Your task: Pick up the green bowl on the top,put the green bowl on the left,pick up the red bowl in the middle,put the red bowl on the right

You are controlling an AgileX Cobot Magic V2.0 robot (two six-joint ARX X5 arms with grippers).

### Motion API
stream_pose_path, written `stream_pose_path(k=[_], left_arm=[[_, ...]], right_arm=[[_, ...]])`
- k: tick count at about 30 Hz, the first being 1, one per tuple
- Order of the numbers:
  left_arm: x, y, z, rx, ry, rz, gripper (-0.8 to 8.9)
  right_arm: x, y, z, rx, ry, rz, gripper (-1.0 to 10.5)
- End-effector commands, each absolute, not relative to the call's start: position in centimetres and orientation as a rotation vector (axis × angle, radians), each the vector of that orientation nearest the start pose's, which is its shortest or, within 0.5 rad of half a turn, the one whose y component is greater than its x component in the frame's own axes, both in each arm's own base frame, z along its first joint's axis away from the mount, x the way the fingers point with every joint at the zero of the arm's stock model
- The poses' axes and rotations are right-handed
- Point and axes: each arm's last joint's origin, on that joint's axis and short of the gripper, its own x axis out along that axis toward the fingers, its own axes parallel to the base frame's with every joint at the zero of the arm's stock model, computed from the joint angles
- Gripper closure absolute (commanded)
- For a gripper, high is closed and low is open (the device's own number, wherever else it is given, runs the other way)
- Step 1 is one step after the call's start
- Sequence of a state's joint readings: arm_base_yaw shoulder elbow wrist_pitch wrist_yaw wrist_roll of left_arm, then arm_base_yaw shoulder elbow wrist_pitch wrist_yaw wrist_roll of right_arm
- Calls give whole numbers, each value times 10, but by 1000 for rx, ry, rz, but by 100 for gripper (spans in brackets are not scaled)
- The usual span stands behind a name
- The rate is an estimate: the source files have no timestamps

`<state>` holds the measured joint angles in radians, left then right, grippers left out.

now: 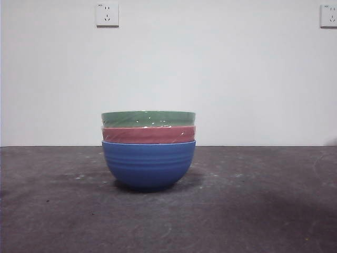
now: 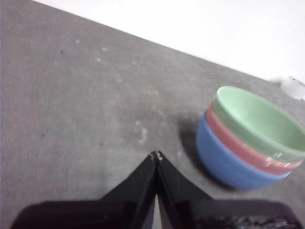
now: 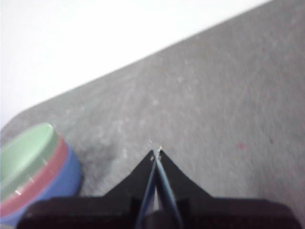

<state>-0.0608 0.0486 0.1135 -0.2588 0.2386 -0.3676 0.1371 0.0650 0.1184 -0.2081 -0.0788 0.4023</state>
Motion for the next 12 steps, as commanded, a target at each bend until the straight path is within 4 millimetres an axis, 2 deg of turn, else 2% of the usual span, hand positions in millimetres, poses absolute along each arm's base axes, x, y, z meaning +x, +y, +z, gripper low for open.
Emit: stream_pose_path(k=[1,6,12], left_arm=[[91,-12,192,-382,238,-256,820],[98,-13,222,-355,262,-257,820],[117,-15,258,-262,335,-307,821]], right_arm=[[93,15,199,403,172,186,957],[100,16,230,365,181,189,957],[117,20,269,253,218,221,956]])
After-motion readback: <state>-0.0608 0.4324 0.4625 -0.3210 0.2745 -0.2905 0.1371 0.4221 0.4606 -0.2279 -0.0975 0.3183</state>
